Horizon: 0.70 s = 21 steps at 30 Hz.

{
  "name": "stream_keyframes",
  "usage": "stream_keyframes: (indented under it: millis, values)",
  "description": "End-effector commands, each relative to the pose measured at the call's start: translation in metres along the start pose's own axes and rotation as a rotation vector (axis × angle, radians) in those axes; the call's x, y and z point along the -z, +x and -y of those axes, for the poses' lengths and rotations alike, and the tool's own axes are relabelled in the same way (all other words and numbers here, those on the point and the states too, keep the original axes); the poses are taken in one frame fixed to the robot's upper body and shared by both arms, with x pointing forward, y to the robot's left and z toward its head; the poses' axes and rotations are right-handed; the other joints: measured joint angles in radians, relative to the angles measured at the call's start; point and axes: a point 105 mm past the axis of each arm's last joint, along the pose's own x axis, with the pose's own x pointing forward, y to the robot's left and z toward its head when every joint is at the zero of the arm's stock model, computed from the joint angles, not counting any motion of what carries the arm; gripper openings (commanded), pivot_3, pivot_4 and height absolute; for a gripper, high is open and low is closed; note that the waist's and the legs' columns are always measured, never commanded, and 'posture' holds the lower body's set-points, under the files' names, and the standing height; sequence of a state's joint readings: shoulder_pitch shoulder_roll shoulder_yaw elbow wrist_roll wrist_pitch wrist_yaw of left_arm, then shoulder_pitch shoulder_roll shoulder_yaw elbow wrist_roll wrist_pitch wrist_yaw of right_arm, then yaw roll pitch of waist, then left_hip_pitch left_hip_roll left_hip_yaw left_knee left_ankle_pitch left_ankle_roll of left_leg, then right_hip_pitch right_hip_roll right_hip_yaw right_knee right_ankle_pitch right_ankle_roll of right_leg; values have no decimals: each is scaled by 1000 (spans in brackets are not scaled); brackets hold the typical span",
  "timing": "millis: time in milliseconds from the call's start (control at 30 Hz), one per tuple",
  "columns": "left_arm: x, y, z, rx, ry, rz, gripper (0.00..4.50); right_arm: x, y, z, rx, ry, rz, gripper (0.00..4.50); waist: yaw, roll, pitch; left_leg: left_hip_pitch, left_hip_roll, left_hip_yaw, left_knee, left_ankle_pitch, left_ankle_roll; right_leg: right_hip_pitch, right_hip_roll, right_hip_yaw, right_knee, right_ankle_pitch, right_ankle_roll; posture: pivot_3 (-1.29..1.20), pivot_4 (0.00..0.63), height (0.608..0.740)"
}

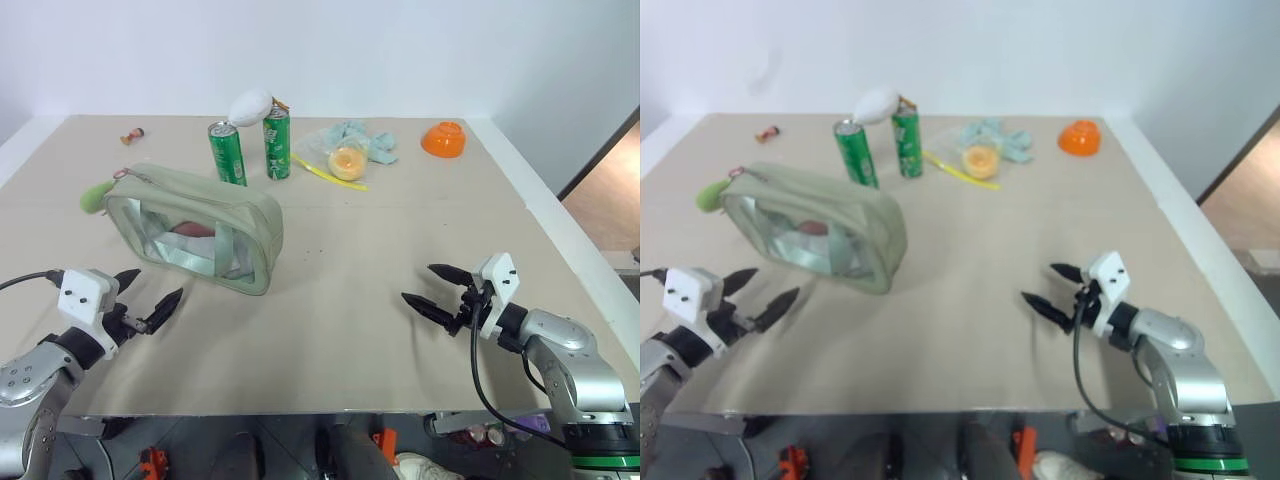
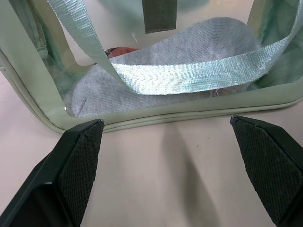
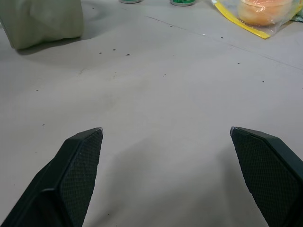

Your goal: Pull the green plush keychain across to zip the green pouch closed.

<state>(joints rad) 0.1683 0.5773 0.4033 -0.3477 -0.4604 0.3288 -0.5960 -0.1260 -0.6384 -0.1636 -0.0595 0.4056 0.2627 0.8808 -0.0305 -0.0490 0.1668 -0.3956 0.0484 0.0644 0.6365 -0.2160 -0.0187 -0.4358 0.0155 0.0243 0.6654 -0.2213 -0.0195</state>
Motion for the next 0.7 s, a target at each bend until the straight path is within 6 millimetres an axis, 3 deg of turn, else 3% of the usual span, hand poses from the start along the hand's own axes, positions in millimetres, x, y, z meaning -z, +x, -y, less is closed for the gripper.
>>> stream_keyframes:
  millis: [33, 467, 600, 700]
  values:
    - [-13, -2, -3, 2, 23, 51, 4440, -11, -2, 5, 4, -39, 36, 4477, 0, 0, 0, 0, 0, 0, 0, 0, 0, 0, 0, 0, 0, 0, 0, 0, 150, 740]
    - [-19, -2, 7, 75, -11, 83, 4440, -19, 6, -2, -42, -41, 68, 4477, 0, 0, 0, 0, 0, 0, 0, 0, 0, 0, 0, 0, 0, 0, 0, 0, 150, 740]
    - [-25, -5, 18, 132, -31, 114, 4440, -38, 13, -13, -95, -64, 115, 4477, 0, 0, 0, 0, 0, 0, 0, 0, 0, 0, 0, 0, 0, 0, 0, 0, 150, 740]
    - [-24, -15, 40, 230, -80, 114, 4440, -87, 34, -58, -295, -44, 228, 4477, -13, 0, 0, 0, 2, 2, 0, 0, 0, -1, 1, 1, 0, 0, 0, 0, 150, 740]
